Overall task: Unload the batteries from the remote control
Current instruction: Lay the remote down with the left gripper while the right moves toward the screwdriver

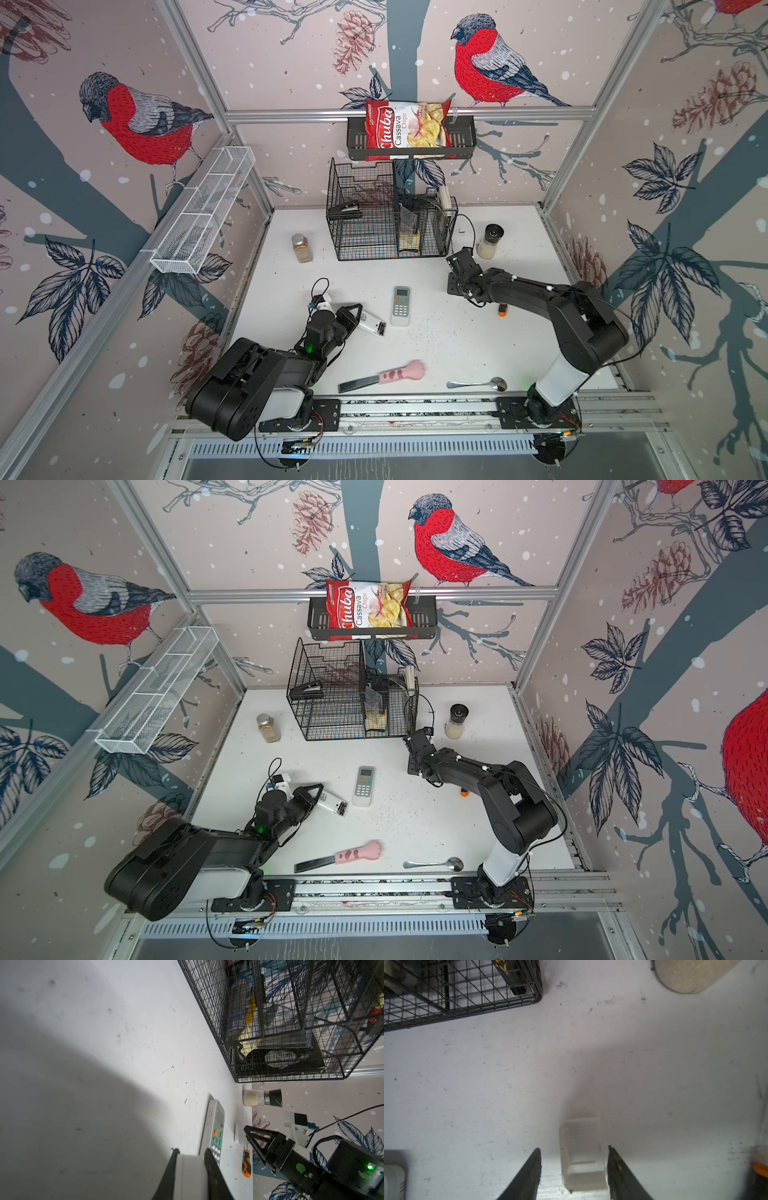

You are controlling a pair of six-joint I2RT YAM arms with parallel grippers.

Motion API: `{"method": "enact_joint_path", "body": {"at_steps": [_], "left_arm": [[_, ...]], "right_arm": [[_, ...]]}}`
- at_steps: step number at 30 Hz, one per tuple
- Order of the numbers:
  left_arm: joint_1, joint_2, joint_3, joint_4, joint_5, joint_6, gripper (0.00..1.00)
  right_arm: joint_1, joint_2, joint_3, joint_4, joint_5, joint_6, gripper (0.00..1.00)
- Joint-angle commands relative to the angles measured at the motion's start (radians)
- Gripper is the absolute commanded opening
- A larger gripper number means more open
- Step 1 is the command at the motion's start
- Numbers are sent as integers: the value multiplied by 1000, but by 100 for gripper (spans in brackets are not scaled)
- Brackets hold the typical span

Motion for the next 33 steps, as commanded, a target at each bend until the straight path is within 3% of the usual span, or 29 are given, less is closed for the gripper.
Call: {"method": "enact_joint_path", "body": {"at_steps": [1, 7, 12, 17, 24, 33], "left_arm": [[-36, 53, 1, 58, -48, -14, 0], [-109, 143, -41, 210, -136, -88, 0], [-195, 208, 3, 261, -235, -116, 0], [-225, 248, 4, 310, -285, -143, 0], [-249, 242, -31, 305, -308, -163, 32], [-268, 159, -97, 220, -339, -194, 57]], "right_arm": [[1, -48, -15, -16, 26, 24, 55], [0, -127, -40, -24, 21, 27, 56], [0, -164, -60, -20, 6, 34, 56], [0, -196, -78, -13, -5, 36, 56], [-1, -237, -88, -11, -12, 39, 57], [1, -271, -97, -32, -3, 37, 57]]}}
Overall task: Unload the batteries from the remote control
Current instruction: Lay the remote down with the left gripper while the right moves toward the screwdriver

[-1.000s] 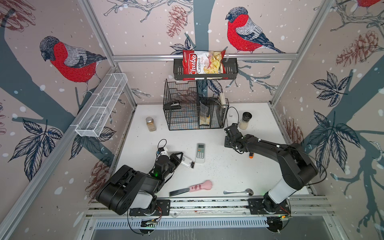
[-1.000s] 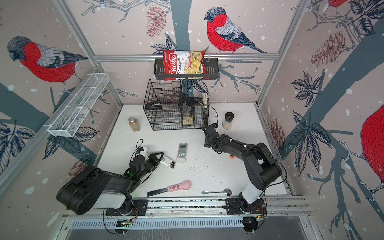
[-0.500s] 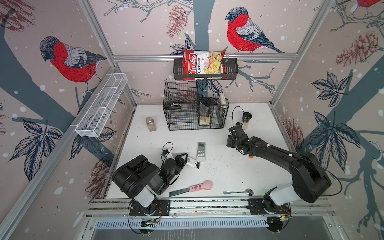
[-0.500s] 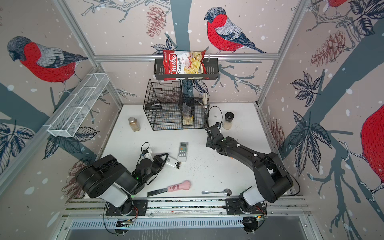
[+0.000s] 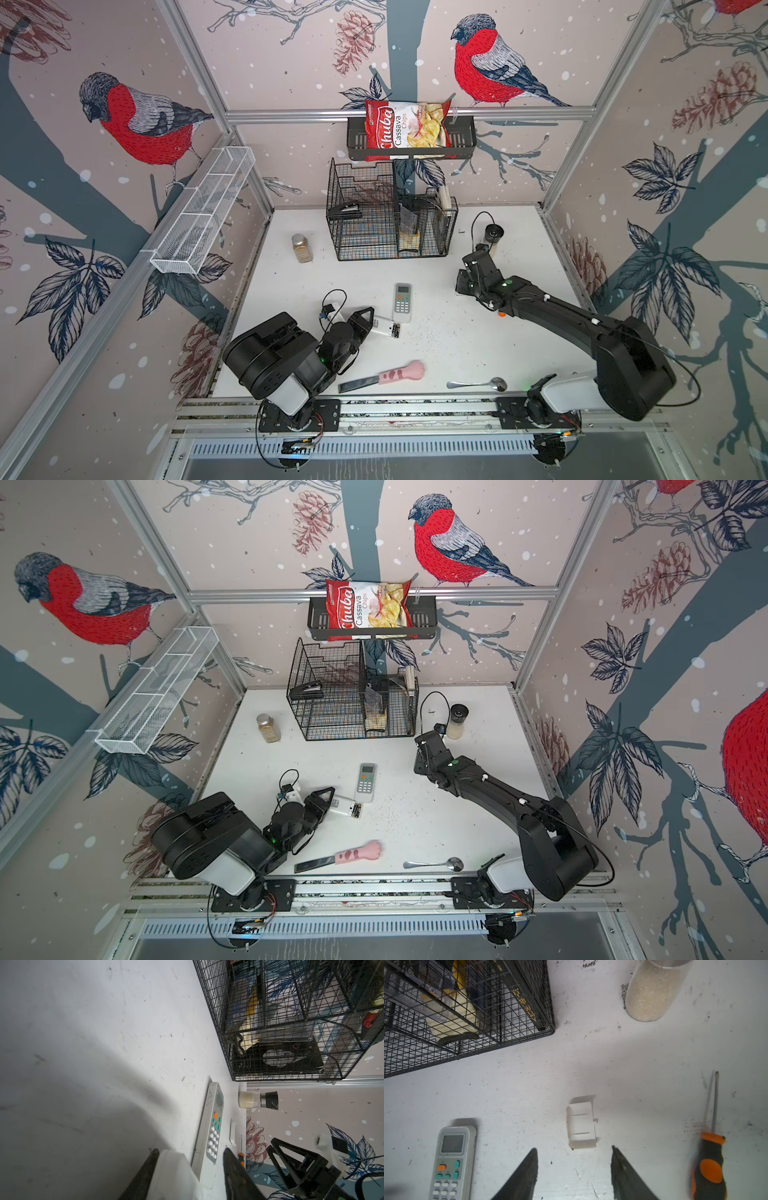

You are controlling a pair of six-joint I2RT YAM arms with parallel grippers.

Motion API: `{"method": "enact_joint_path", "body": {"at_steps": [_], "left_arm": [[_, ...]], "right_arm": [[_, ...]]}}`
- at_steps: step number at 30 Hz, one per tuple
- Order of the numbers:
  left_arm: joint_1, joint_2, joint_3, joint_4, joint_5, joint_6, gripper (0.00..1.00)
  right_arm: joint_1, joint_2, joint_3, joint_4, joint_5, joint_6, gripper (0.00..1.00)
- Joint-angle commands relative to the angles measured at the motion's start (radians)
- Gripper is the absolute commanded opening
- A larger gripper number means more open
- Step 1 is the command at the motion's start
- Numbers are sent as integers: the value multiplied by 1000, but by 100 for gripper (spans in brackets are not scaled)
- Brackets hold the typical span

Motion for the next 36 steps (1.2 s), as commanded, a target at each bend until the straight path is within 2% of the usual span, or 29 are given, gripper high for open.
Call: {"method": "enact_joint_path", "body": {"at_steps": [1, 4, 6, 8, 13, 17, 20, 23, 31, 36], "left_arm": [[-6, -59, -73, -64, -36, -23, 61], [-13, -187, -82, -248, -58, -34, 72], [-19, -312, -71, -434, -83, -43, 80], [-31, -474, -41, -693, -129, -43, 87], [-31, -814, -24, -1090, -203, -46, 92], [-31, -973, -43, -1246, -214, -68, 92], [-31, -1011, -45, -1307, -210, -79, 93], [-31, -989, -27, -1348, -211, -80, 95], [-31, -805, 75, -1380, -206, -34, 96], [-30, -706, 147, -1429, -199, 20, 95]], "right_arm": [[0, -11, -2, -21, 7, 13, 57], [1, -20, -4, -32, 15, 20, 58], [0, -28, -8, -43, 24, 26, 59], [-1, -36, -15, -53, 34, 32, 60], [-12, -53, -39, -49, 26, 46, 61], [-14, -53, -38, -50, 22, 49, 61], [-14, -53, -31, -59, 22, 51, 61], [-14, -55, -33, -58, 21, 52, 61], [-18, -57, -32, -72, 30, 55, 61], [-63, -75, -54, -123, 21, 73, 60]]}}
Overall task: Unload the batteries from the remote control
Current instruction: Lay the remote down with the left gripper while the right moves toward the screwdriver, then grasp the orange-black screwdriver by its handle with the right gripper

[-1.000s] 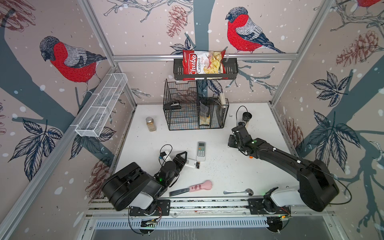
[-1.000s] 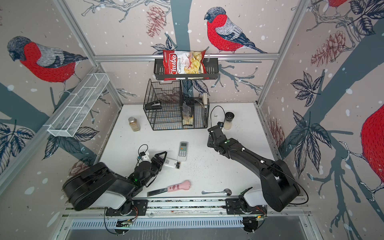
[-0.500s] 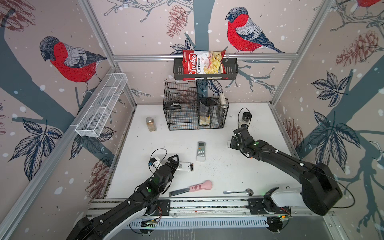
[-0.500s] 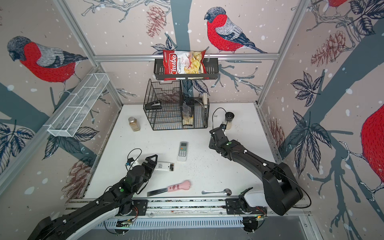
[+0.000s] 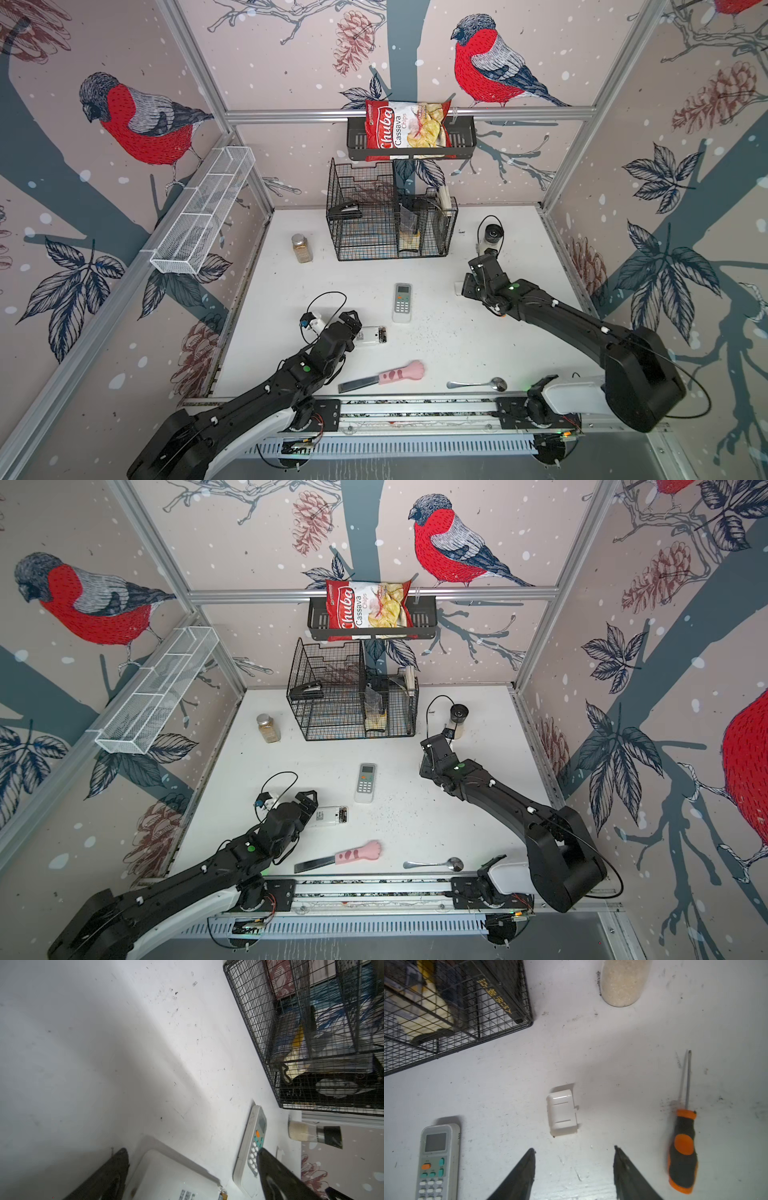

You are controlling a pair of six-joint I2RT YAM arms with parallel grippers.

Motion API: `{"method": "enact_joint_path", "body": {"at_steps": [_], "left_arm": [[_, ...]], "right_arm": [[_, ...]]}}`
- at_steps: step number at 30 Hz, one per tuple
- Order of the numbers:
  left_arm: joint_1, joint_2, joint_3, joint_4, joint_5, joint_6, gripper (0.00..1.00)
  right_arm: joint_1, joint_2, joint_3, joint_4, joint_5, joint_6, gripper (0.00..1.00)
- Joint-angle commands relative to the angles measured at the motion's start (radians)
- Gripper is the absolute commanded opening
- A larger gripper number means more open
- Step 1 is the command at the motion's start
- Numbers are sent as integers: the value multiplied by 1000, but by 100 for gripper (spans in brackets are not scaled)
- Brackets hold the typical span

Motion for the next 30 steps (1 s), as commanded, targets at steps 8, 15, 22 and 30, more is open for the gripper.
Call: {"method": "enact_joint_path", "body": {"at_steps": [8, 15, 22, 30], "left_arm": [[-2, 156, 31, -39, 131, 114, 92], [-5, 232, 65, 38, 173, 156, 92], [-29, 257, 85, 36, 178, 154, 93], [-34, 104, 84, -164, 142, 133, 94]], "right_arm": [[-132, -21, -82, -80, -9, 72, 61], [-187, -24, -107, -110, 54, 84, 61], [-251, 6, -132, -103, 38, 59, 59], [-272, 71, -166, -30, -37, 31, 43]]}}
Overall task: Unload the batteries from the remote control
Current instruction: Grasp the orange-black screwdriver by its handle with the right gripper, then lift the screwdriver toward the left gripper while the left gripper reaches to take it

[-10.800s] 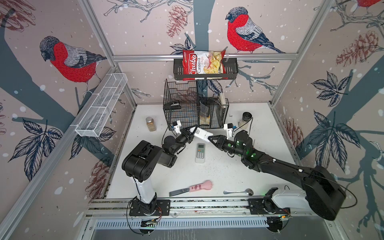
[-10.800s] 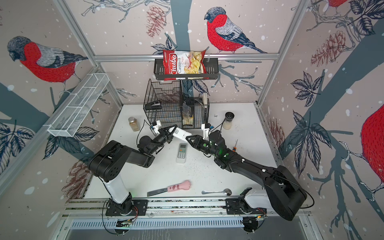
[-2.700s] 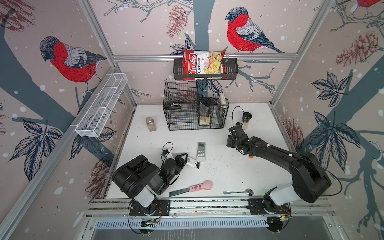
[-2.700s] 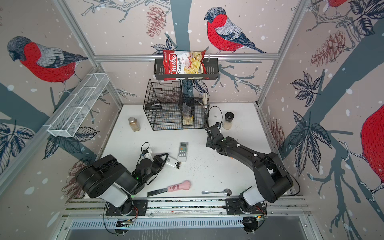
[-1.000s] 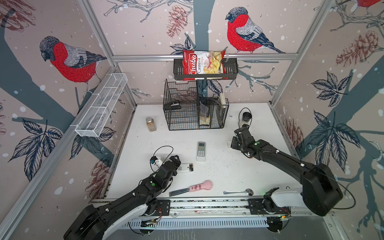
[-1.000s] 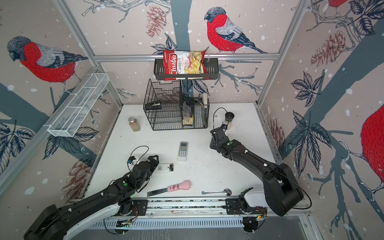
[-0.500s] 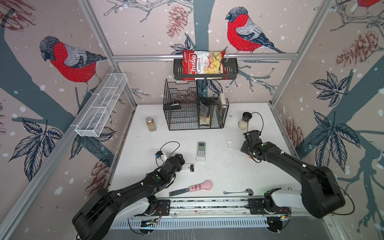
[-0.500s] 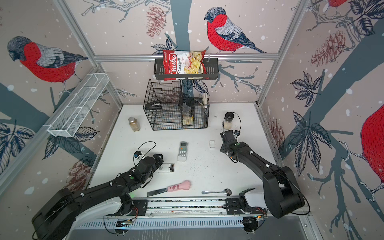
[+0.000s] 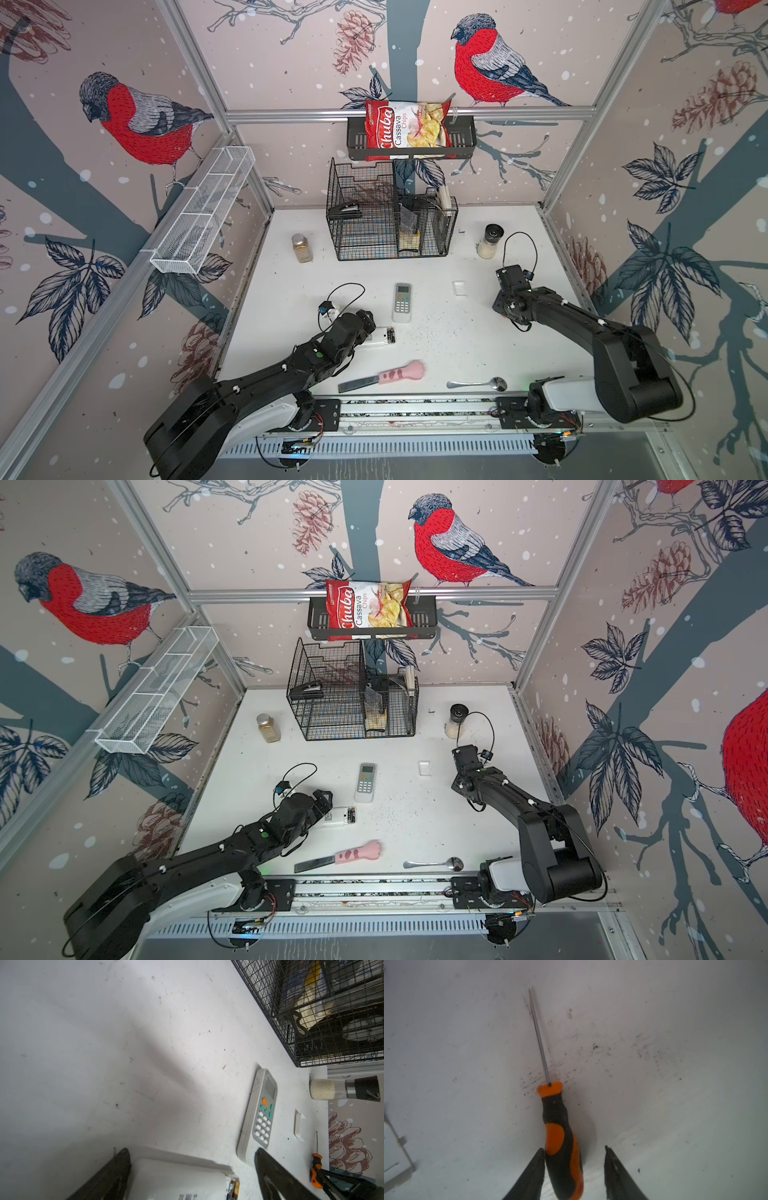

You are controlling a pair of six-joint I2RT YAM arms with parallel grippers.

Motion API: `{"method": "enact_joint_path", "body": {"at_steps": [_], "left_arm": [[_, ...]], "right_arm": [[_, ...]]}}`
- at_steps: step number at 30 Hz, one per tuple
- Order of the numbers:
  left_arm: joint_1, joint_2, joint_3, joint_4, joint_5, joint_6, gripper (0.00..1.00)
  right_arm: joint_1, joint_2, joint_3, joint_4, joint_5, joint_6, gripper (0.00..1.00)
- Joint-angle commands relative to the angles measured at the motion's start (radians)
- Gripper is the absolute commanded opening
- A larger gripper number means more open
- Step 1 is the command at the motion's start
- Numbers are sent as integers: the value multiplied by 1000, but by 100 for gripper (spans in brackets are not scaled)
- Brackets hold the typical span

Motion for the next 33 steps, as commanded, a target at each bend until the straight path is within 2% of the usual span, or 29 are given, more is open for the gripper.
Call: {"method": "enact_joint_path", "body": {"at_steps": [1, 3, 7, 12, 21, 26, 30, 33], "left_arm": [[-2, -49, 2, -210, 3, -9, 94], [1, -66, 7, -232, -2, -2, 94], [7, -62, 30, -258, 7, 15, 94], [20, -71, 93, -290, 8, 66, 94], [51, -12, 269, -269, 91, 214, 94], [53, 81, 366, -195, 174, 284, 92], [53, 160, 405, -54, 275, 339, 90], [51, 219, 423, 71, 357, 357, 88]], "right_arm": [[1, 18, -9, 39, -31, -17, 42], [2, 17, -17, 52, -47, -20, 40], [9, -15, -24, 44, -45, -21, 25], [31, -81, -13, 2, -47, -31, 16], [205, -196, 48, -133, -5, 20, 13], [341, -256, 57, -135, -49, 12, 12], [447, -304, 39, -9, -129, -81, 11], [478, -312, 24, 107, -262, -178, 10]]}}
